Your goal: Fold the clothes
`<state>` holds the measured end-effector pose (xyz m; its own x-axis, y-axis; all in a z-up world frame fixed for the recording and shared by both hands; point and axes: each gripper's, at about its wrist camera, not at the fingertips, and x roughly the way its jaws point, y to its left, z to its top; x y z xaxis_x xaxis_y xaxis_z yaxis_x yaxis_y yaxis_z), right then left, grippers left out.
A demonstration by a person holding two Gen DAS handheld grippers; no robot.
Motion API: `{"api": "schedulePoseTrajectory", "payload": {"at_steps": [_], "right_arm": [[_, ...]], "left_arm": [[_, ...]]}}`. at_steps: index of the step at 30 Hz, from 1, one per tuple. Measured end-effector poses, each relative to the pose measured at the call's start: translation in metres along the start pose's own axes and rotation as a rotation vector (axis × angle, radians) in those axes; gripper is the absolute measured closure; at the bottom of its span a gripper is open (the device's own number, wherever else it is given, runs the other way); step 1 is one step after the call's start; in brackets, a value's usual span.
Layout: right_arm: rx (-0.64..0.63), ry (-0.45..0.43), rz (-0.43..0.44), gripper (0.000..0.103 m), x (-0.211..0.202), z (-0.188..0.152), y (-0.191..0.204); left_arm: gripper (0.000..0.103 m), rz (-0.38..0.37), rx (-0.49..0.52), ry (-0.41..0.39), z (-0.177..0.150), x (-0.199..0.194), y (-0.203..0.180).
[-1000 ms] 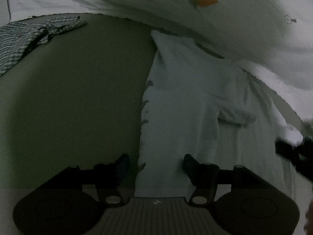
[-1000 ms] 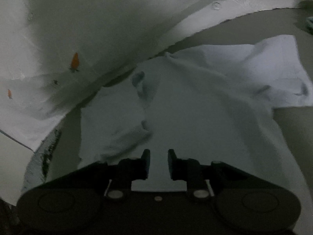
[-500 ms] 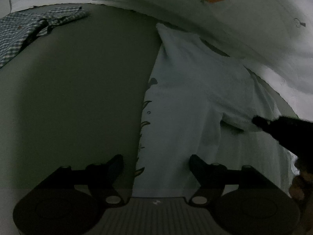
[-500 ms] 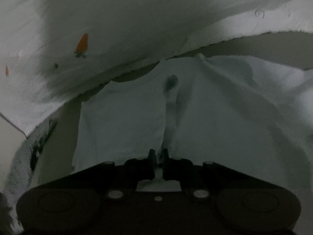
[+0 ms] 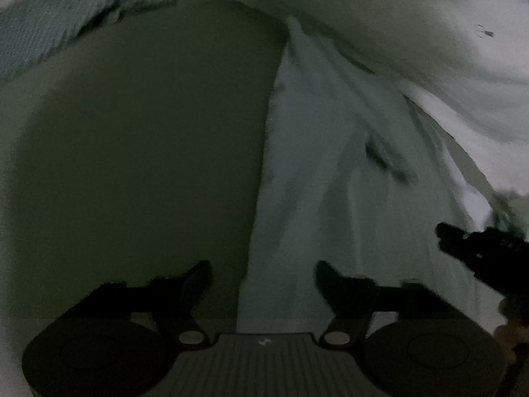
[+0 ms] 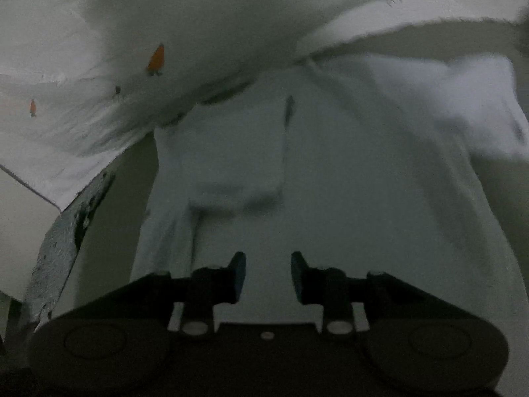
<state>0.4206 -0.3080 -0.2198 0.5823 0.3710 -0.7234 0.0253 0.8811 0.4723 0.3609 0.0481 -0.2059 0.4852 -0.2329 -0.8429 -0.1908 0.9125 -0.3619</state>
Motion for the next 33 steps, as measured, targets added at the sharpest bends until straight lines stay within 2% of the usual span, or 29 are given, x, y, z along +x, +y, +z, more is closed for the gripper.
{"api": "schedulePoseTrajectory", "payload": {"at_steps": [2,5,6,7,9,15,23,28,29,31,32,33], "right_arm": [[0.019,0.034,-0.007,0.072,-0.013,-0.024,-0.007],[0.043,0.067,-0.016,0.072,-0.030,-0.048,-0.019],[0.056,0.069,-0.020,0.072,-0.036,-0.054,-0.024],[0.070,0.071,-0.023,0.072,-0.042,-0.060,-0.029],[0.097,0.078,-0.018,0.072,-0.053,-0.071,-0.035],[0.185,0.187,0.129,0.072,-0.059,-0.105,-0.033],[0.301,0.332,0.325,0.071,-0.067,-0.151,-0.030],[0.244,0.394,0.361,0.063,-0.060,-0.162,-0.011],[0.226,0.401,0.356,0.066,-0.059,-0.165,-0.007],[0.212,0.412,0.339,0.093,-0.055,-0.168,-0.002],[0.215,0.418,0.348,0.097,-0.053,-0.169,-0.002],[0.242,0.419,0.397,0.098,-0.055,-0.169,-0.004]], "left_arm": [[0.057,-0.025,0.033,0.003,-0.022,-0.012,0.003],[0.078,-0.065,0.011,0.041,-0.050,-0.023,0.008],[0.095,-0.067,-0.001,0.047,-0.057,-0.024,0.009],[0.097,-0.070,-0.017,0.044,-0.062,-0.027,0.012],[0.097,-0.094,-0.047,0.028,-0.069,-0.034,0.018],[0.091,-0.044,-0.049,0.059,-0.083,-0.049,0.028],[0.089,-0.083,-0.129,0.057,-0.112,-0.061,0.041],[0.089,-0.102,-0.129,0.069,-0.122,-0.062,0.041],[0.090,-0.106,-0.133,0.067,-0.124,-0.062,0.042],[0.096,-0.111,-0.139,0.056,-0.127,-0.063,0.044],[0.097,-0.113,-0.141,0.051,-0.127,-0.065,0.046],[0.098,-0.123,-0.150,0.045,-0.127,-0.069,0.047]]}}
